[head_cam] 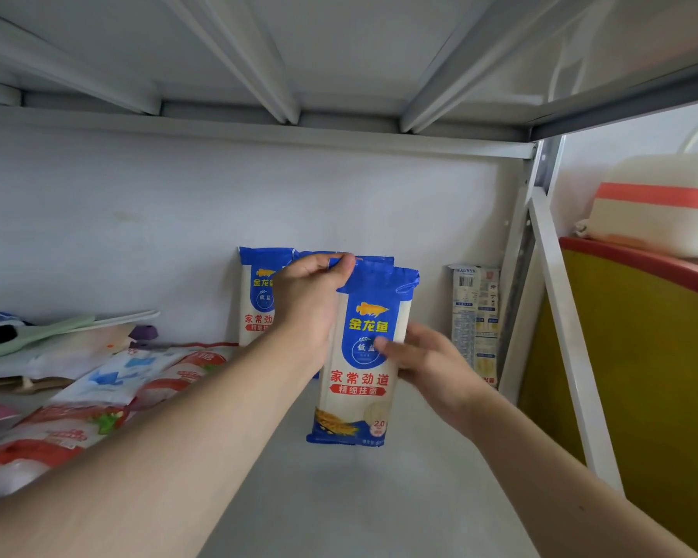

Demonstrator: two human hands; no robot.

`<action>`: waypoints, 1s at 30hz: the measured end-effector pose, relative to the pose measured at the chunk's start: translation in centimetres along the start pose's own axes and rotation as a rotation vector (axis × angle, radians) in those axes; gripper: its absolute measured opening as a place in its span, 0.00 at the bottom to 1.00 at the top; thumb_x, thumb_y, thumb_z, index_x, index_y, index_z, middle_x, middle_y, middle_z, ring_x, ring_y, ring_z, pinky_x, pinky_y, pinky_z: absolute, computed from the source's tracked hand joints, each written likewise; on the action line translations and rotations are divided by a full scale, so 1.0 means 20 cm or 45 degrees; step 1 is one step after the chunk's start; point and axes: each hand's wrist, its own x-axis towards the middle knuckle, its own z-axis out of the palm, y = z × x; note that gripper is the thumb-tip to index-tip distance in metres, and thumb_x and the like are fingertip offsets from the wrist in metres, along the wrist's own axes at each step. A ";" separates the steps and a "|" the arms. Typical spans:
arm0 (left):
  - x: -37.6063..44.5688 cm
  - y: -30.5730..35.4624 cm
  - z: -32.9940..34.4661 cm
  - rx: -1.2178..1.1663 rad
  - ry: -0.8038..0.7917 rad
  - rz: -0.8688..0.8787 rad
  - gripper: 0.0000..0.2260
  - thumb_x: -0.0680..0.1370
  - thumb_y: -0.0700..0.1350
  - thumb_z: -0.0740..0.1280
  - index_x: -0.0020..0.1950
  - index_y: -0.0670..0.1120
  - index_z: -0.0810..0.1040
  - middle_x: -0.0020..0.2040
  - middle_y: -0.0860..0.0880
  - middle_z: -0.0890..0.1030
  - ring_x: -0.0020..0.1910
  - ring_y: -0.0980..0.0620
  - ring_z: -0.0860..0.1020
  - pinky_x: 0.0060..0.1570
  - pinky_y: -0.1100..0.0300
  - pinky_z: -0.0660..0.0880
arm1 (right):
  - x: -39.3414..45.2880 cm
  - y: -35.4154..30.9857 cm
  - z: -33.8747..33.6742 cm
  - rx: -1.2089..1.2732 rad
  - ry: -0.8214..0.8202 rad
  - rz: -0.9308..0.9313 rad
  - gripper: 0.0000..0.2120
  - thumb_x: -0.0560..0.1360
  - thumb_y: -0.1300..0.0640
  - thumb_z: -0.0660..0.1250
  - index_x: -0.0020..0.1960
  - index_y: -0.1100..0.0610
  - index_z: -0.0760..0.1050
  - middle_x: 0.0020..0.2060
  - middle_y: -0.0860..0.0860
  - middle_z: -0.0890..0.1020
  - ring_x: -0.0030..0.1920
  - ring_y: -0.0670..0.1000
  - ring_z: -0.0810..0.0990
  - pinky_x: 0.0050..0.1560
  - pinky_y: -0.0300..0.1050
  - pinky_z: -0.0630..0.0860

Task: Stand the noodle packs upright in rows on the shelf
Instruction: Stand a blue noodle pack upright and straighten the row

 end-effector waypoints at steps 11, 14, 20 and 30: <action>0.01 -0.03 -0.01 0.150 -0.012 0.173 0.04 0.77 0.43 0.73 0.42 0.47 0.82 0.42 0.47 0.86 0.41 0.51 0.85 0.38 0.57 0.81 | 0.13 -0.22 0.02 0.175 0.400 -0.267 0.09 0.77 0.60 0.73 0.54 0.64 0.85 0.48 0.59 0.89 0.44 0.52 0.88 0.47 0.45 0.83; 0.04 -0.02 -0.04 0.374 -0.067 0.321 0.03 0.76 0.42 0.74 0.42 0.48 0.83 0.40 0.50 0.85 0.36 0.58 0.82 0.28 0.69 0.73 | 0.13 -0.22 0.03 0.152 0.455 -0.298 0.09 0.76 0.60 0.74 0.54 0.64 0.85 0.47 0.60 0.89 0.41 0.52 0.88 0.44 0.44 0.84; 0.06 -0.03 -0.08 0.677 -0.205 0.366 0.02 0.74 0.42 0.76 0.46 0.45 0.86 0.38 0.55 0.84 0.37 0.62 0.82 0.34 0.70 0.74 | 0.10 -0.19 0.02 0.132 0.487 -0.246 0.08 0.76 0.60 0.75 0.52 0.63 0.86 0.45 0.58 0.89 0.40 0.52 0.88 0.40 0.42 0.85; 0.05 -0.06 -0.04 0.669 -0.096 0.484 0.06 0.75 0.41 0.74 0.39 0.50 0.83 0.37 0.57 0.84 0.38 0.60 0.83 0.41 0.64 0.78 | -0.03 -0.04 -0.03 0.083 0.179 -0.128 0.25 0.71 0.51 0.76 0.66 0.53 0.77 0.55 0.50 0.88 0.56 0.51 0.87 0.55 0.47 0.83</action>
